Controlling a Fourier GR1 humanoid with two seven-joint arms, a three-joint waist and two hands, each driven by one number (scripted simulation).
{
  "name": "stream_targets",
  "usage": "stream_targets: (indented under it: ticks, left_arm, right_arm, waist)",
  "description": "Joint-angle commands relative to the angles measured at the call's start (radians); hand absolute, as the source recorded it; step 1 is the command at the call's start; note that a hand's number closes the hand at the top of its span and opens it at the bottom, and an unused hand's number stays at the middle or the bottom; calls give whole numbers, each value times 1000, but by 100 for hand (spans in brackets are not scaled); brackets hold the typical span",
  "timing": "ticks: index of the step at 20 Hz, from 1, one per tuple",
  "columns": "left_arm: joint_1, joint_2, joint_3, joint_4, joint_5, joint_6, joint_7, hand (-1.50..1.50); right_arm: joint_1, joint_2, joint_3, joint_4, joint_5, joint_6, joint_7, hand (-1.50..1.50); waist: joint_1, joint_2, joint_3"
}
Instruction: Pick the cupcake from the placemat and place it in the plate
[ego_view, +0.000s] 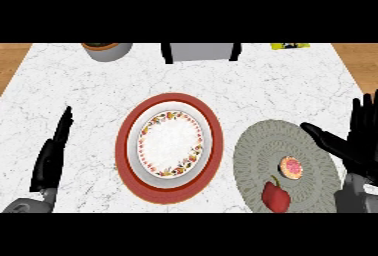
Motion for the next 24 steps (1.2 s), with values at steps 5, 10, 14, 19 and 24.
stream_targets:
  ticks: [5, 10, 14, 19, 24]
  left_arm:
    - [82, 74, 28, -38, 26, -63, -5, 0]
    - [152, 95, 36, -145, 32, -87, 7, 0]
    - [118, 119, 66, -111, 46, -121, 0, 0]
    - [140, 112, 54, -141, 34, -121, -3, 0]
    - [178, 110, 57, -149, 35, -152, -35, 0]
  right_arm:
    - [202, 159, -7, -303, 49, -476, -224, -150]
    - [498, 162, 323, -518, 167, -556, -210, -150]
    - [691, 46, 389, -479, 252, -468, -85, -150]
    - [827, -150, 412, -577, 374, -462, 184, -150]
    - [808, -280, 358, -649, 436, -419, 495, -150]
  waist:
    - [21, -1, 0]
    - [51, 8, -1]
    - [46, 14, -2]
    - [70, 20, -4]
    - [81, 22, -2]
